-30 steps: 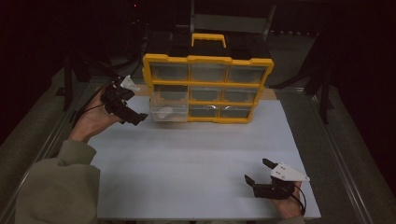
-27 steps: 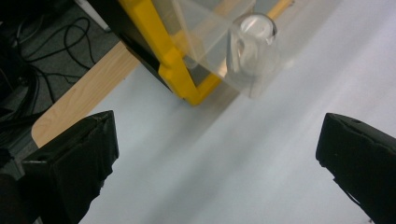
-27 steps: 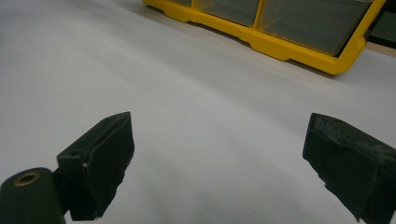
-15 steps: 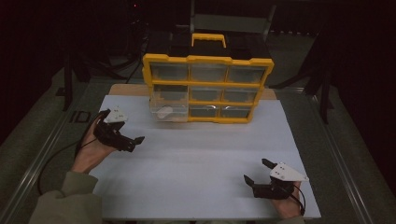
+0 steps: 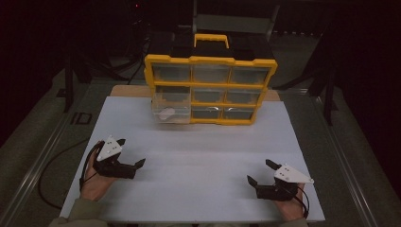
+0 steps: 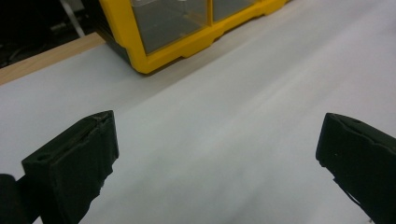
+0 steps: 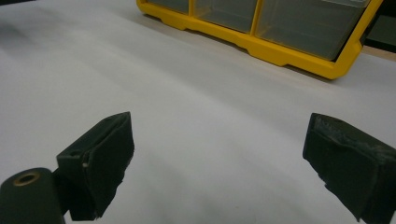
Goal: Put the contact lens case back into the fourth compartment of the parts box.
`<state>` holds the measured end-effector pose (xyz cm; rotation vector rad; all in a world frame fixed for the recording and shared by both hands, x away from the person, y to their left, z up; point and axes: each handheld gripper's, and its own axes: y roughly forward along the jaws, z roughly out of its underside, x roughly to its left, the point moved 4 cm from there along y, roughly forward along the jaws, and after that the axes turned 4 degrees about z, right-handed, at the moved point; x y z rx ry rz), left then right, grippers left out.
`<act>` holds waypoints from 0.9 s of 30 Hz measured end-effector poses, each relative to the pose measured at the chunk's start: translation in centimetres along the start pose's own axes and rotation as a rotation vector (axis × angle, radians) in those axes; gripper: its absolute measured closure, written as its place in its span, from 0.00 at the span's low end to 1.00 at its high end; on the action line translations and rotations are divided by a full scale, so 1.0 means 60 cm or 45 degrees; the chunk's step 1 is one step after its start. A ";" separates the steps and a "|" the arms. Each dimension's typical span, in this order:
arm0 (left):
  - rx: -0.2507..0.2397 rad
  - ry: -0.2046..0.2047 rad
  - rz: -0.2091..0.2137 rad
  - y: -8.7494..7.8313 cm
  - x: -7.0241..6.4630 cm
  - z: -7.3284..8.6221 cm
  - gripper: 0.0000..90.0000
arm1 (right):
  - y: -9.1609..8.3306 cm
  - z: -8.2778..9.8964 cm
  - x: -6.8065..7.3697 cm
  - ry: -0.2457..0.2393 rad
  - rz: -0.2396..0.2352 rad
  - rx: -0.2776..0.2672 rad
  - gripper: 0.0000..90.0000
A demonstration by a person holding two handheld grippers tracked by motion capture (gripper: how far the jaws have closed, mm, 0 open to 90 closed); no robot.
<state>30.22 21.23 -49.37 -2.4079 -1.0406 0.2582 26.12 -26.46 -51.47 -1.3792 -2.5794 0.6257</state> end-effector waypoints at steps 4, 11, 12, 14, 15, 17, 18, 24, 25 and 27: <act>-0.037 -0.006 -0.008 -0.002 -0.006 0.011 0.00 | 0.002 -0.001 0.000 0.000 0.005 -0.009 0.09; -0.126 -0.027 -0.048 -0.014 -0.012 0.024 0.00 | 0.005 -0.008 0.000 -0.004 0.019 -0.049 0.09; -0.126 -0.027 -0.048 -0.014 -0.012 0.024 0.00 | 0.004 -0.008 -0.001 -0.006 0.022 -0.055 0.09; -0.140 -0.030 -0.056 -0.017 -0.015 0.028 0.00 | 0.004 -0.009 -0.001 -0.005 0.027 -0.062 0.09; -0.140 -0.030 -0.056 -0.017 -0.015 0.028 0.00 | 0.004 -0.009 -0.001 -0.005 0.027 -0.062 0.09; -0.181 -0.035 -0.067 -0.025 -0.016 0.032 0.00 | 0.004 -0.013 -0.004 0.002 0.038 -0.087 0.09; -0.181 -0.041 -0.063 -0.026 -0.015 0.033 0.00 | 0.004 -0.013 -0.004 0.003 0.041 -0.088 0.09; -0.185 -0.055 -0.090 -0.026 -0.012 0.037 0.00 | 0.003 -0.013 -0.005 0.002 0.047 -0.088 0.09; -0.184 -0.062 -0.085 -0.026 -0.012 0.038 0.00 | 0.003 -0.013 -0.004 0.000 0.048 -0.086 0.09; -0.182 -0.063 -0.089 -0.024 -0.012 0.039 0.00 | 0.004 -0.013 -0.004 -0.003 0.049 -0.083 0.09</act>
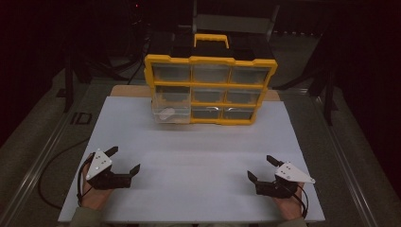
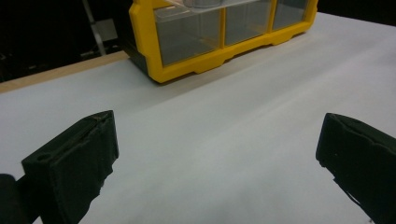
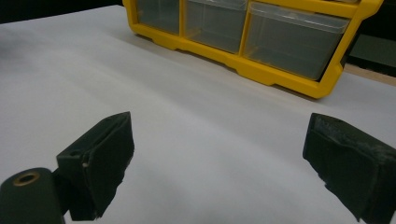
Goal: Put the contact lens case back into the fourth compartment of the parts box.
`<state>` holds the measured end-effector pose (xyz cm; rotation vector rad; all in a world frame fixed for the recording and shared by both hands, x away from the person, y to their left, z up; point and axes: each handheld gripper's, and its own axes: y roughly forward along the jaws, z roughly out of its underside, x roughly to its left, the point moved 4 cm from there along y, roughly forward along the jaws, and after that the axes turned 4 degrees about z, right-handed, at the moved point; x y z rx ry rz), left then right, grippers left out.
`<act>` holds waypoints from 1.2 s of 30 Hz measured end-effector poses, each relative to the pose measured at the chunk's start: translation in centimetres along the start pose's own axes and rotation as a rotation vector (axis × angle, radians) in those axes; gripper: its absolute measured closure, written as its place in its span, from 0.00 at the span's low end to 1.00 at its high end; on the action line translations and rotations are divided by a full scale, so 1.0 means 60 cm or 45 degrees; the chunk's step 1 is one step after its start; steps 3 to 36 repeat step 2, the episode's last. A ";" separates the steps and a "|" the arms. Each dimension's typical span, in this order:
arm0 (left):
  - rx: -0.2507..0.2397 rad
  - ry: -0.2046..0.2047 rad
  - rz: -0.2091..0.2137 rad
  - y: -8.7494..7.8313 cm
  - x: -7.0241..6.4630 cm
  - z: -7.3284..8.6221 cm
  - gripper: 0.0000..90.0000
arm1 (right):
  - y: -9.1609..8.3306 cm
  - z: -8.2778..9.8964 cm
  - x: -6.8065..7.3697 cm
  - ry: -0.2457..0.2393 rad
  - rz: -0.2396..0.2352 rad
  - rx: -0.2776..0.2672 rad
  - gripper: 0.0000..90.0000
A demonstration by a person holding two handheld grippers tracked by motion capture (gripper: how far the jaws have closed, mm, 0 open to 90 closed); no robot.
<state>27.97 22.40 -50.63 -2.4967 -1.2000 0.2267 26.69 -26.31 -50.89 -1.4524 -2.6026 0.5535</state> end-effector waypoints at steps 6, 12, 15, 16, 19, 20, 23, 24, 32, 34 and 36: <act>0.004 -0.003 0.001 0.001 0.000 0.001 0.00 | 0.001 0.000 0.000 -0.004 -0.002 0.004 0.09; 0.004 -0.003 0.001 0.001 0.000 0.001 0.00 | 0.001 0.000 0.000 -0.004 -0.002 0.004 0.09; 0.004 -0.003 0.001 0.001 0.000 0.001 0.00 | 0.001 0.000 0.000 -0.004 -0.002 0.004 0.09; 0.004 -0.003 0.001 0.001 0.000 0.001 0.00 | 0.001 0.000 0.000 -0.004 -0.002 0.004 0.09; 0.004 -0.003 0.001 0.001 0.000 0.001 0.00 | 0.001 0.000 0.000 -0.004 -0.002 0.004 0.09; 0.004 -0.003 0.001 0.001 0.000 0.001 0.00 | 0.001 0.000 0.000 -0.004 -0.002 0.004 0.09; 0.004 -0.003 0.001 0.001 0.000 0.001 0.00 | 0.001 0.000 0.000 -0.004 -0.002 0.004 0.09; 0.004 -0.003 0.001 0.001 0.000 0.001 0.00 | 0.001 0.000 0.000 -0.004 -0.002 0.004 0.09; 0.004 -0.003 0.001 0.001 0.000 0.001 0.00 | 0.001 0.000 0.000 -0.004 -0.002 0.004 0.09; 0.004 -0.003 0.001 0.001 0.000 0.001 0.00 | 0.001 0.000 0.000 -0.004 -0.002 0.004 0.09; 0.004 -0.003 0.001 0.001 0.000 0.001 0.00 | 0.001 0.000 0.000 -0.004 -0.002 0.004 0.09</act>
